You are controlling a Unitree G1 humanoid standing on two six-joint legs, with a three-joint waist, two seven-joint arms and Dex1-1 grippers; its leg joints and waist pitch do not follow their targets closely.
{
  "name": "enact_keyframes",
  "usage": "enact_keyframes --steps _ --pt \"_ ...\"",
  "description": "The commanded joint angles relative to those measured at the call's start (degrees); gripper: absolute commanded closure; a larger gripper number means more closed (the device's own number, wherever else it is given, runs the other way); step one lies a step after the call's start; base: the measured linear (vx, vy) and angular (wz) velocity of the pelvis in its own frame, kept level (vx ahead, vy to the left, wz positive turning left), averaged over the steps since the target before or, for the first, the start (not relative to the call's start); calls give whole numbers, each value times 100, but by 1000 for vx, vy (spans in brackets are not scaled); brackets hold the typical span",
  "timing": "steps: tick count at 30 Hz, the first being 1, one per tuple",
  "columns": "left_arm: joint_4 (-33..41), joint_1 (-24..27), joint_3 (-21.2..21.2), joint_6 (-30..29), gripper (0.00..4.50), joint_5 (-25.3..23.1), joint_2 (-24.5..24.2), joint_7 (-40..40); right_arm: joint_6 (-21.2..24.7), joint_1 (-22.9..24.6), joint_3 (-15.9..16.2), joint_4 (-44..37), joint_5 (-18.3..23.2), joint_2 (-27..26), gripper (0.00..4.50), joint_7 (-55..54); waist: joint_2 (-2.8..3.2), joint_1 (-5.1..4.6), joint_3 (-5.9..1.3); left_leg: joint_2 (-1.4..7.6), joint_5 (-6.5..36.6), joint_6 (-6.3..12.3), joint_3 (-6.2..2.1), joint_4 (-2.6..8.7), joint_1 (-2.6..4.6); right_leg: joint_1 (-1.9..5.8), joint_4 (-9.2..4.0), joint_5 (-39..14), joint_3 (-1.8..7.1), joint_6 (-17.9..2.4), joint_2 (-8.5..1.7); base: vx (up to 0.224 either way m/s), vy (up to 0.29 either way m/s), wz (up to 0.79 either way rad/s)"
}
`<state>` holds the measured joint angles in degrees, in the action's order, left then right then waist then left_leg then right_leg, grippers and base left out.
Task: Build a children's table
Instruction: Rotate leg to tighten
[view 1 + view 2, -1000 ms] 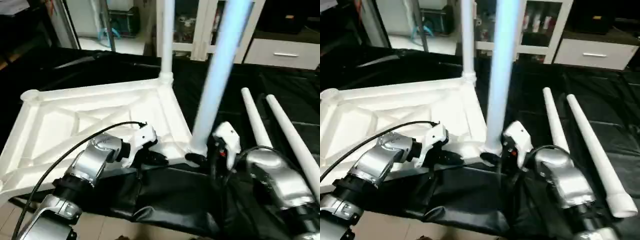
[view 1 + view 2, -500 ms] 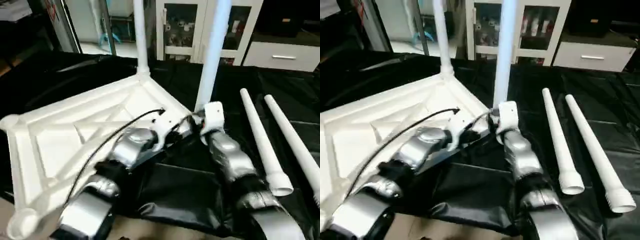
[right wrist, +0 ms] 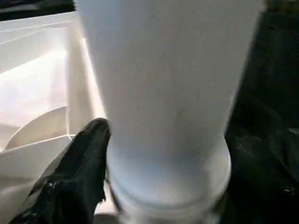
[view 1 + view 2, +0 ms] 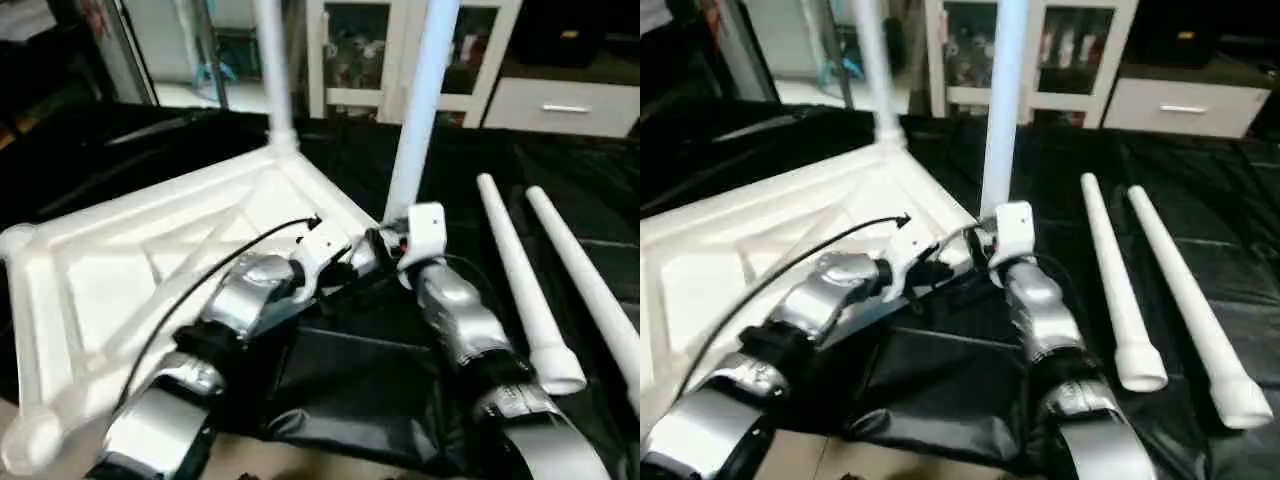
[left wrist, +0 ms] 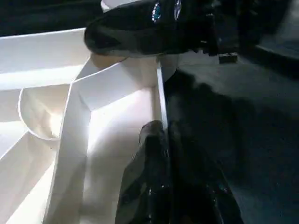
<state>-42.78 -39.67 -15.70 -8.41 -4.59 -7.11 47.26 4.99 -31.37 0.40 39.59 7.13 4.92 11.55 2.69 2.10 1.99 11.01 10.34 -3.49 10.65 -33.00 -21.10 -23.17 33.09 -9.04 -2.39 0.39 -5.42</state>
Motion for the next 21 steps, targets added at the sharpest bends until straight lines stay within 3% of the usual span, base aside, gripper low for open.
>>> enact_keyframes --steps 1,3,8,12,14,15,16,18,19,20,21 --pt "218 244 -71 273 450 247 -41 483 280 169 63 -559 160 113 58 355 -150 23 -347 139 1200 430 -23 368 30 258 -346 -1218 131 -1217 -222 0 0 0" --pt "367 340 -86 341 450 302 -123 683 411 327 98 -888 211 211 40 617 -89 37 -350 147 1010 506 -26 362 26 267 -311 -944 132 -1283 -211 0 0 0" --pt "1004 683 -307 146 450 614 -396 1704 1220 1116 458 -2485 601 1046 3 1915 -99 64 -350 161 925 596 -3 344 44 275 -280 -590 148 -1375 -198 0 0 0" --pt "1149 748 -351 165 450 640 -427 1874 1521 1535 614 -3204 751 1477 3 2342 -102 86 -295 169 1491 368 -3 403 53 241 -377 -1510 153 -1193 -211 0 0 0" --pt "1019 650 -322 279 450 584 -334 1812 1825 2022 632 -3918 896 1891 3 2627 -209 144 -284 196 1635 314 19 394 125 195 -427 -1835 184 -1008 -206 0 0 0" --pt "941 601 -313 335 450 537 -304 1754 1925 2153 615 -4097 927 1975 3 2661 -179 166 -279 198 1638 304 16 407 116 196 -425 -1927 197 -954 -220 0 0 0" --pt "741 482 -279 469 450 436 -225 1579 2163 2454 562 -4508 993 2131 3 2695 -214 176 -267 182 1590 302 5 419 70 212 -440 -2087 191 -836 -215 0 0 0" --pt "584 399 -226 547 450 415 -146 1416 2278 2643 517 -4760 1012 2183 3 2652 -198 213 -251 184 1775 254 22 415 135 137 -498 -2374 203 -715 -214 0 0 0" --pt "444 327 -193 657 450 393 -37 1214 2377 2833 456 -4987 1025 2181 3 2543 -144 216 -258 181 1790 205 -4 432 101 159 -487 -2469 202 -683 -236 0 0 0" --pt "320 250 -165 760 450 364 61 1029 2399 2903 404 -5055 1016 2147 3 2452 -178 238 -260 172 1800 190 4 423 115 132 -514 -2529 198 -609 -228 0 0 0" --pt "212 176 -133 844 450 347 155 867 2438 2953 349 -5109 1005 2100 3 2356 -175 250 -264 173 1818 176 12 422 126 122 -518 -2504 205 -599 -220 0 0 0"
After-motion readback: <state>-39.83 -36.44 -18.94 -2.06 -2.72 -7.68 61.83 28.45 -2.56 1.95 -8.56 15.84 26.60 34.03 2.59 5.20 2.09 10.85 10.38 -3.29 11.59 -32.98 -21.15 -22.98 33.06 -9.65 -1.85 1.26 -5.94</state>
